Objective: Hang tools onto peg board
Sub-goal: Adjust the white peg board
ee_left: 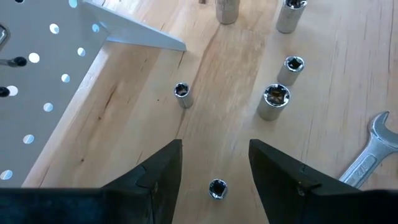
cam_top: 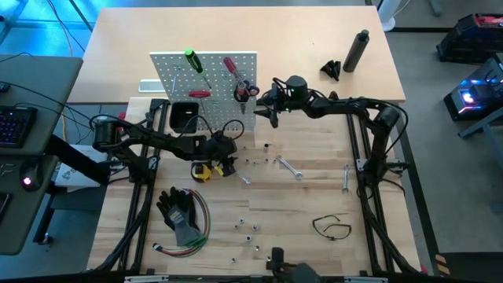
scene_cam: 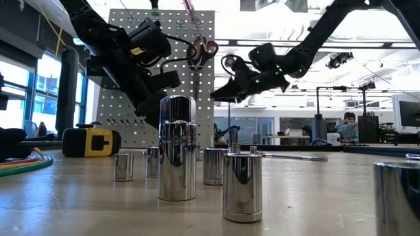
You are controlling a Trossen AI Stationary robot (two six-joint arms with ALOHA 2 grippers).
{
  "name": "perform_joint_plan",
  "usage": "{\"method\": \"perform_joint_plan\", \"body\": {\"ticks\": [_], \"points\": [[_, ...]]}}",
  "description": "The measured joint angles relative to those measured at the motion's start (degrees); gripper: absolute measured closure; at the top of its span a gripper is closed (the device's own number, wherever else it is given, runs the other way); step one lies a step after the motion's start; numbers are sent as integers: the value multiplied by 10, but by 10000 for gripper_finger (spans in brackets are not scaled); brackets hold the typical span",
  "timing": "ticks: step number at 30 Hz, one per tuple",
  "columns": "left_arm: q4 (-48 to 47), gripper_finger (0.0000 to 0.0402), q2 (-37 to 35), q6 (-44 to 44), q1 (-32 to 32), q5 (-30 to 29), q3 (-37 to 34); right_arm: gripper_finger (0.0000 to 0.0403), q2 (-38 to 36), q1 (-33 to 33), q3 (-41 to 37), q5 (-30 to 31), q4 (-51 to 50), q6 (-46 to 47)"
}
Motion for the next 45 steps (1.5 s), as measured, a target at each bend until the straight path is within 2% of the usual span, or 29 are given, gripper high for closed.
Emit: {"method": "perform_joint_plan", "body": {"ticks": [10,15,21,23,33,36,45], "points": [[1,221,0,-3,0,0,0,184,0,2,0,-35,46,7],[2,222,0,-4,0,0,0,215,1,2,0,-35,54,1],[1,222,0,-4,0,0,0,266,27,1,3,-43,110,35],[1,222,0,-4,0,0,0,278,39,1,17,-63,104,43],[-6,222,0,-5,0,0,0,334,47,-28,30,-72,67,57],[-7,222,0,-4,0,0,0,354,46,-46,30,-101,52,59],[-7,222,0,5,0,0,0,349,22,-80,31,-129,-46,19]]}}
